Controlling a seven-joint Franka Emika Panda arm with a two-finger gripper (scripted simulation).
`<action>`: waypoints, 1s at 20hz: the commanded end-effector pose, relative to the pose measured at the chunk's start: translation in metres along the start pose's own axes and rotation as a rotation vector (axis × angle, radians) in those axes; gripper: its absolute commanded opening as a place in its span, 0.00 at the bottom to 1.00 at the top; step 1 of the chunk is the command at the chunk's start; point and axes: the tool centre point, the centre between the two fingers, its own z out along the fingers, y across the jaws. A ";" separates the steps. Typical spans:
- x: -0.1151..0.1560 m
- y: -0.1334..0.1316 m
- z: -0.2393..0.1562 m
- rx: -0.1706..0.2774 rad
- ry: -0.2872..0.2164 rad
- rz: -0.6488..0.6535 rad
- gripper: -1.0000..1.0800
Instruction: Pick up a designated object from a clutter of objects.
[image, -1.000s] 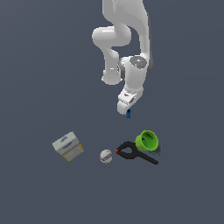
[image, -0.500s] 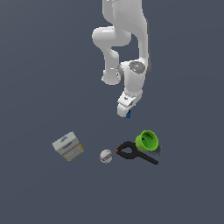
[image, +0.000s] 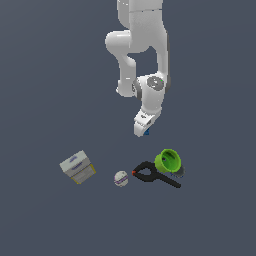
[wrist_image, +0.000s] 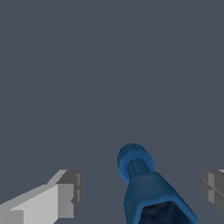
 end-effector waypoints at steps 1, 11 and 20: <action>0.001 0.000 0.001 -0.001 0.001 0.000 0.96; 0.001 0.000 0.001 -0.001 0.001 0.000 0.00; -0.001 0.010 -0.012 -0.001 0.001 0.000 0.00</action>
